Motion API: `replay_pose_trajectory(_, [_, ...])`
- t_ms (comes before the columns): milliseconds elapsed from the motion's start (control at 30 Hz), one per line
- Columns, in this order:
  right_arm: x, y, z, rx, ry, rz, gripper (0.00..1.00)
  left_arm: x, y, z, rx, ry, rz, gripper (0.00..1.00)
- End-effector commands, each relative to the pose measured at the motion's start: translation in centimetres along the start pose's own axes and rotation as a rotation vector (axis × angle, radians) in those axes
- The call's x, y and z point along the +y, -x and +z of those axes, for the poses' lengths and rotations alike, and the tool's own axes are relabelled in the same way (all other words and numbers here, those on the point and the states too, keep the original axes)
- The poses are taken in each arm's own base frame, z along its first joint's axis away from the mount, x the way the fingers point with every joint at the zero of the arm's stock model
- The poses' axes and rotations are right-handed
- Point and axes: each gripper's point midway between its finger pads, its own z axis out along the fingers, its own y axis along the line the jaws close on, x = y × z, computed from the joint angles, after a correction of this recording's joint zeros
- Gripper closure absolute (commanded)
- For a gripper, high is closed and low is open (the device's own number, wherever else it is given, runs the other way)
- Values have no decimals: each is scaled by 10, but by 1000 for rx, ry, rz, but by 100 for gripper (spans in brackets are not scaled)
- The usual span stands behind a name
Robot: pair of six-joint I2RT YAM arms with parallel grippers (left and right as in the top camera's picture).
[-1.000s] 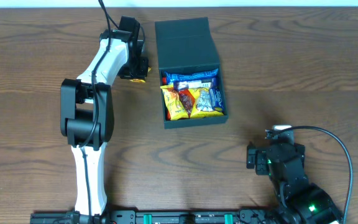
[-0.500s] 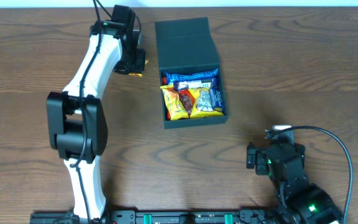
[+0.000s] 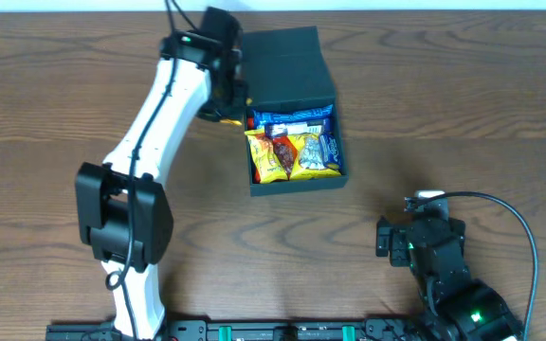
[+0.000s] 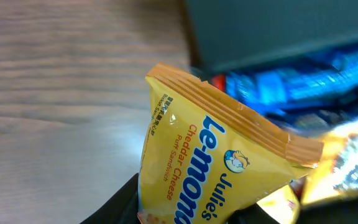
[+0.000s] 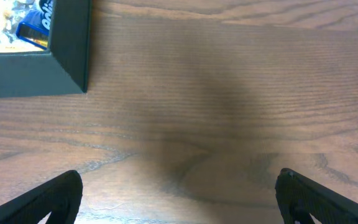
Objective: Pack container
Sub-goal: 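Lift the yellow packet and carry it over the box, then lower the yellow packet into the box's front and release it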
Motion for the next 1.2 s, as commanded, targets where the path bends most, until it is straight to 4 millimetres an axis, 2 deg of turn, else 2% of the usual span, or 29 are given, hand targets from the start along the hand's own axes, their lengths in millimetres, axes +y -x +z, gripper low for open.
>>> replay_pose_trajectory(0, [-4,-1,1,1,-17,21,1,-16,-11,-6,8,23,-9,64])
replay_pose_trajectory(267, [-4,-1,1,0,-17,21,1,-52,-42,-6,67,77,-31,64])
replay_pose_trajectory(500, [-4,-1,1,1,-17,21,1,-61,-60,-8,64,177,-218,65])
replay_pose_trajectory(767, [-4,-1,1,1,-17,21,1,-88,-65,-7,2,191,-282,65])
replay_pose_trajectory(1167, [-4,-1,1,1,-17,21,1,-110,-66,-10,-128,236,-412,65])
